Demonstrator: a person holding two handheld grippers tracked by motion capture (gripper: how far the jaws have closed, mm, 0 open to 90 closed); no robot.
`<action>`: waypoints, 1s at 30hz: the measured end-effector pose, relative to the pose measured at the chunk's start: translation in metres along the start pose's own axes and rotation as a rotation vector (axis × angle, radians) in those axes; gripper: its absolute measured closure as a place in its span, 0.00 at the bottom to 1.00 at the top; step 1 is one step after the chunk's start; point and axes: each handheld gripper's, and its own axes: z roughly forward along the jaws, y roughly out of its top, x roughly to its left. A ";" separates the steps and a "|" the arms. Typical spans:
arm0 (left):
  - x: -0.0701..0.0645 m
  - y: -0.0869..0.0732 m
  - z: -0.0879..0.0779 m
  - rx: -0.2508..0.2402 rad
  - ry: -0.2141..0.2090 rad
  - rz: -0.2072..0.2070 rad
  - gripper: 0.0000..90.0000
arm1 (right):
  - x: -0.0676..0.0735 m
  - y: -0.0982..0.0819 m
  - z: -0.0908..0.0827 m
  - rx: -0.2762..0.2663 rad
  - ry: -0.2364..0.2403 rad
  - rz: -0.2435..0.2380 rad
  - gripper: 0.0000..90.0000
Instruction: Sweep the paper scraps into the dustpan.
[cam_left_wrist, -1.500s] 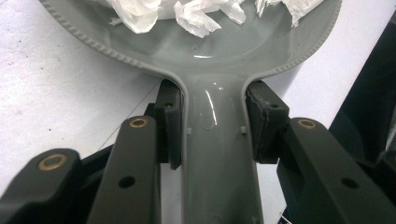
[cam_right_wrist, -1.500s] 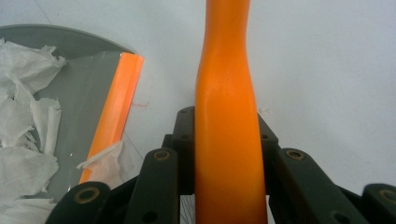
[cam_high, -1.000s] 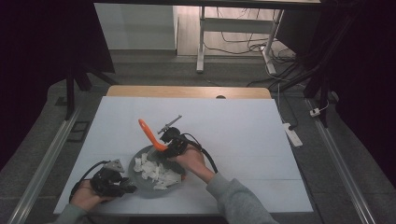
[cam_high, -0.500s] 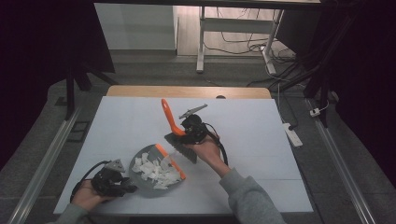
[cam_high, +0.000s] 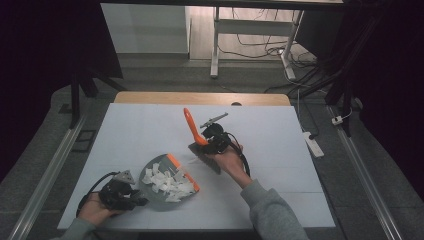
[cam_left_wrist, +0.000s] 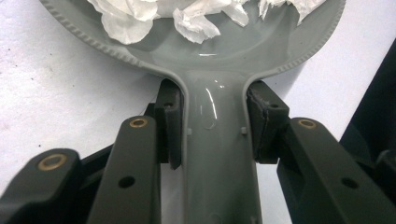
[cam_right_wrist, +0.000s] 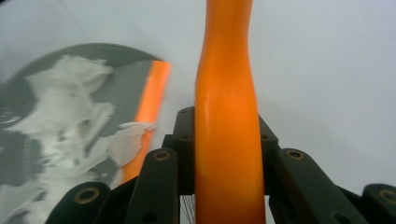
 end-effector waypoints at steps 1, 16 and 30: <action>0.000 0.000 0.000 -0.001 0.002 0.000 0.69 | -0.003 0.000 0.002 0.010 -0.032 -0.003 0.78; -0.003 0.015 0.009 -0.012 0.014 -0.009 0.69 | 0.040 0.009 0.040 0.113 0.113 -0.054 0.78; -0.003 0.015 0.011 -0.016 0.015 -0.013 0.69 | 0.047 0.029 -0.015 -0.081 0.184 -0.060 0.78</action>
